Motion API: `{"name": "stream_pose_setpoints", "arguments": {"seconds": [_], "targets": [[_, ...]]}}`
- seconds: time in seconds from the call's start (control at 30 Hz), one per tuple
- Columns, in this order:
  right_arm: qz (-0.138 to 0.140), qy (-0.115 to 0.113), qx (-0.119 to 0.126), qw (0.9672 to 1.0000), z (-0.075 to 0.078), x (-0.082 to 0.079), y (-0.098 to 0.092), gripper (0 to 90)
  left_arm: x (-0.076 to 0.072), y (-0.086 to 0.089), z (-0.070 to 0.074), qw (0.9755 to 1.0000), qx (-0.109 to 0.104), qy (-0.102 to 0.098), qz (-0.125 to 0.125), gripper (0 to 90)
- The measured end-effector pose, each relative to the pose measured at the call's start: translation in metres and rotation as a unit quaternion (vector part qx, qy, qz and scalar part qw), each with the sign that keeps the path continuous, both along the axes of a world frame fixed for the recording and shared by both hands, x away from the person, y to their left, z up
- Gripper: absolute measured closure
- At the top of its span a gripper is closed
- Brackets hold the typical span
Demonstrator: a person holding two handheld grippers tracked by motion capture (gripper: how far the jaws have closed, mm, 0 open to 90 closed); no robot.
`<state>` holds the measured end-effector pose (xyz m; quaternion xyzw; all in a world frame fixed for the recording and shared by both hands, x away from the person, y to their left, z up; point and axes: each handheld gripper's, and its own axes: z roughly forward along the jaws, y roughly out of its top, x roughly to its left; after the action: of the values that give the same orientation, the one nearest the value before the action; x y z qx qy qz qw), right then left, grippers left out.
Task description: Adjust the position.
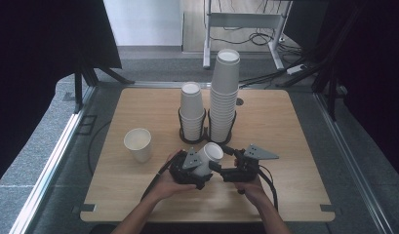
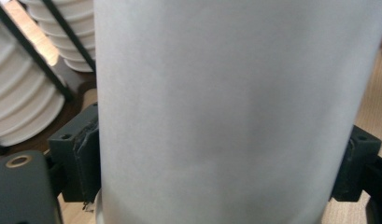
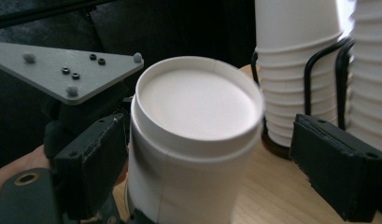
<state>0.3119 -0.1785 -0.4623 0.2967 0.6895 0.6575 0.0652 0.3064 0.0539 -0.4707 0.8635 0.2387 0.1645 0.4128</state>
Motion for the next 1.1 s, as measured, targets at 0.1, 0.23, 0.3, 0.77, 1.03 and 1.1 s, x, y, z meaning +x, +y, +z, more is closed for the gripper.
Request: {"name": "stream_pose_setpoints", "arguments": {"seconds": [0.1, 0.23, 0.3, 0.77, 1.03, 1.1], "targets": [[-0.007, -0.017, -0.017, 0.9997, 0.008, -0.001, -0.007, 11.6, 0.001, 0.004, 0.004, 0.9999, 0.008, -0.009, 0.004, 12.6], [-0.008, -0.042, -0.065, 0.9969, 0.019, -0.001, -0.016, 11.9, 0.003, 0.007, 0.006, 0.9998, 0.016, -0.012, 0.005, 12.6], [-0.001, -0.042, -0.087, 0.9953, 0.023, 0.001, -0.020, 11.8, 0.004, 0.008, 0.007, 0.9997, 0.018, -0.012, 0.006, 12.7], [0.100, -0.035, -0.324, 0.9401, 0.049, 0.029, -0.007, 11.5, 0.012, 0.004, 0.008, 0.9975, 0.068, -0.021, -0.002, 12.6], [0.149, -0.035, -0.429, 0.8902, 0.064, 0.040, 0.017, 11.0, 0.012, -0.007, 0.010, 0.9945, 0.097, -0.035, -0.014, 12.6], [0.155, -0.030, -0.438, 0.8852, 0.064, 0.042, 0.019, 11.0, 0.011, -0.009, 0.010, 0.9936, 0.105, -0.037, -0.016, 12.6]]}}
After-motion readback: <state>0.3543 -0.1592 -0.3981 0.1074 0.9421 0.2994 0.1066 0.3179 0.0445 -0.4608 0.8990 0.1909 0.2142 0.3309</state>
